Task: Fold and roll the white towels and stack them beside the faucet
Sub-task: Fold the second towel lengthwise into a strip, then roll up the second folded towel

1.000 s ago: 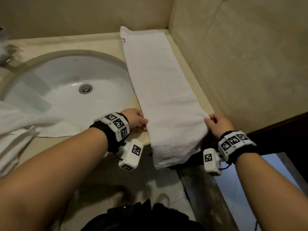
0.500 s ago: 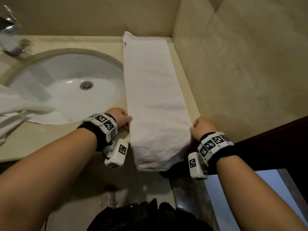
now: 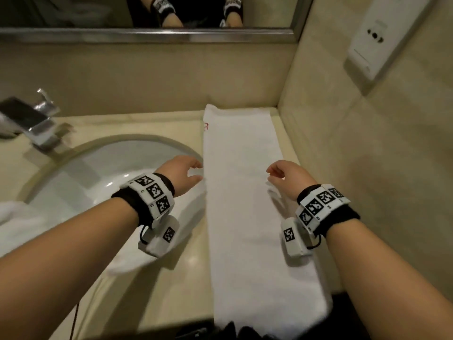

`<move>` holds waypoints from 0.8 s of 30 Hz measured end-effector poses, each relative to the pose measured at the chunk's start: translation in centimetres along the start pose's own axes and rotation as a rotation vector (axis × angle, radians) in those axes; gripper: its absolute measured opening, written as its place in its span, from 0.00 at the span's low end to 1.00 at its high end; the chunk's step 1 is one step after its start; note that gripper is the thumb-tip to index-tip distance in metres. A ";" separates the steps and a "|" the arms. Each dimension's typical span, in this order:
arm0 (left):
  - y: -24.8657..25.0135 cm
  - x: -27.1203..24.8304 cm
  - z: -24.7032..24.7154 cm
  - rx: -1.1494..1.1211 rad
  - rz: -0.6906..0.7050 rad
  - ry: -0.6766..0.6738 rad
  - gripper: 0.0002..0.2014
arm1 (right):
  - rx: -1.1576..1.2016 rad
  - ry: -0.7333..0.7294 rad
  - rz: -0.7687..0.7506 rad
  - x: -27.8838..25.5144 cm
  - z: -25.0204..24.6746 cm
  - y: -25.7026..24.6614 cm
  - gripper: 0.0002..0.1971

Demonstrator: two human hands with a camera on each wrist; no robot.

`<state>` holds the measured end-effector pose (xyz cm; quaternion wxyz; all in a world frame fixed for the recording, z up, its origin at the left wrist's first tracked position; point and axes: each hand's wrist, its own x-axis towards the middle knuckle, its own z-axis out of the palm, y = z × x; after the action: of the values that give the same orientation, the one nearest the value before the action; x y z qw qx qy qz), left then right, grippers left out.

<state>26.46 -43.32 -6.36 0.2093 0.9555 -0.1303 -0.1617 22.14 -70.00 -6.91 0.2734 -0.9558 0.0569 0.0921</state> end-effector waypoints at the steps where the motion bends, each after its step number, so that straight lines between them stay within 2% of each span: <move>1: -0.3 2.5 -0.8 0.052 0.043 -0.006 0.20 | -0.011 -0.003 -0.003 2.4 -0.4 -0.3 0.12; 8: -1.7 15.5 -1.7 0.238 0.225 -0.054 0.27 | -0.130 -0.040 -0.005 14.5 -0.9 -0.2 0.19; 13: -3.9 20.0 -1.3 0.329 0.324 -0.097 0.37 | -0.323 -0.134 -0.036 19.5 -0.7 0.8 0.28; 17: -4.3 19.9 -0.9 0.276 0.400 -0.036 0.34 | -0.362 -0.178 -0.076 19.8 -1.0 1.5 0.32; 19: -4.1 18.9 -0.4 0.295 0.415 -0.007 0.28 | -0.372 -0.194 -0.090 19.4 -1.1 1.5 0.30; 24: -3.4 16.5 0.3 0.367 0.427 0.017 0.20 | -0.414 -0.251 -0.137 17.5 -1.3 0.8 0.12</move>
<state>42.07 -45.67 -12.35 0.0633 0.9296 -0.3542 -0.0798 39.32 -72.41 -9.84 0.0823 -0.9741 -0.0624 0.2010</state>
